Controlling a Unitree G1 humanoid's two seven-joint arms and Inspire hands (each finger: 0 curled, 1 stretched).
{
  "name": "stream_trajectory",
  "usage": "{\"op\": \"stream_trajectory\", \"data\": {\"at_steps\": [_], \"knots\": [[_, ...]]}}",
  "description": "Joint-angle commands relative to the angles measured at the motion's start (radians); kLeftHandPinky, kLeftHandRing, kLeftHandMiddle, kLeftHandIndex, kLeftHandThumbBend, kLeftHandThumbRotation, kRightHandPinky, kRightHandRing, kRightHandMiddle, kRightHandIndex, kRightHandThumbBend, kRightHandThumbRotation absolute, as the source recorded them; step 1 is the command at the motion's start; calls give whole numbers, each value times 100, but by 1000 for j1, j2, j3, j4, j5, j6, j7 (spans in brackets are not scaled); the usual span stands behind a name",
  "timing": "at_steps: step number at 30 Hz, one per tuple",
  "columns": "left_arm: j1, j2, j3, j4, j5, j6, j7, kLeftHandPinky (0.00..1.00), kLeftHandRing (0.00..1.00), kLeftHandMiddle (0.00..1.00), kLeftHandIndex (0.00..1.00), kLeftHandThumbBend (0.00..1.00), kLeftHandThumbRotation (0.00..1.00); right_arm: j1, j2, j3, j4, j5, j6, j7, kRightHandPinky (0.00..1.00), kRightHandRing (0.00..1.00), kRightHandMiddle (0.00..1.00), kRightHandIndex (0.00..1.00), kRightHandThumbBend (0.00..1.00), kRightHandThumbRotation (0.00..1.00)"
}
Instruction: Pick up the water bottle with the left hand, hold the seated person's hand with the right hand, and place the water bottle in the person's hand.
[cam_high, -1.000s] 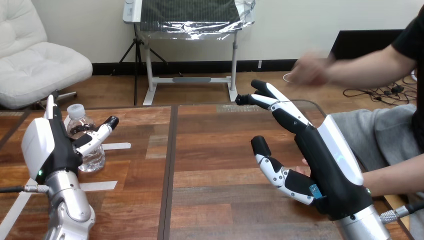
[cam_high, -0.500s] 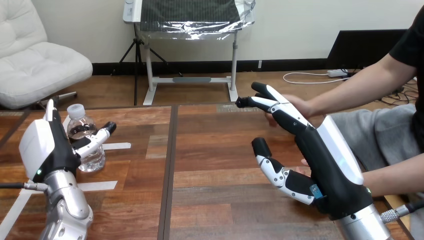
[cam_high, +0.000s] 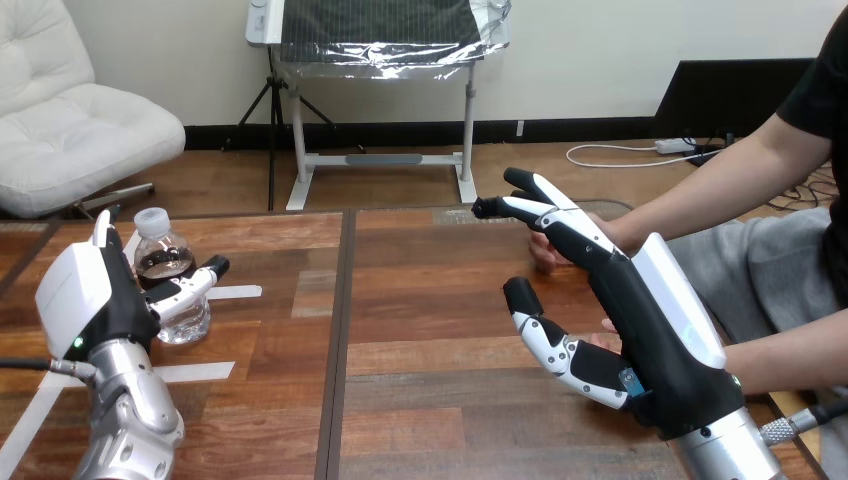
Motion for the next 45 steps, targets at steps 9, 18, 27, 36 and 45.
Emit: {"op": "stream_trajectory", "data": {"at_steps": [9, 18, 27, 36, 45], "knots": [[-132, 42, -50, 50, 28, 8, 28, 76, 83, 86, 86, 90, 48, -63, -15, -24, -36, 6, 2, 8, 84, 90, 94, 80, 16, 0], [-156, 53, -72, 90, 22, 2, 8, 74, 81, 84, 84, 87, 46, -64, -15, -24, -36, 2, 3, 11, 84, 90, 94, 80, 16, 0], [-179, 59, -92, 123, 22, 9, -14, 76, 82, 84, 83, 85, 46, -63, -16, -26, -41, 2, 8, 15, 84, 91, 93, 80, 17, 0], [-198, 57, -94, 153, -2, -13, -14, 75, 81, 83, 82, 84, 42, -60, -19, -29, -44, -3, 9, 15, 85, 92, 93, 79, 17, 0], [-213, 56, -97, 172, -5, -30, -14, 72, 78, 80, 79, 82, 38, -54, -21, -30, -55, 4, 18, 24, 86, 92, 92, 79, 17, 0]]}}
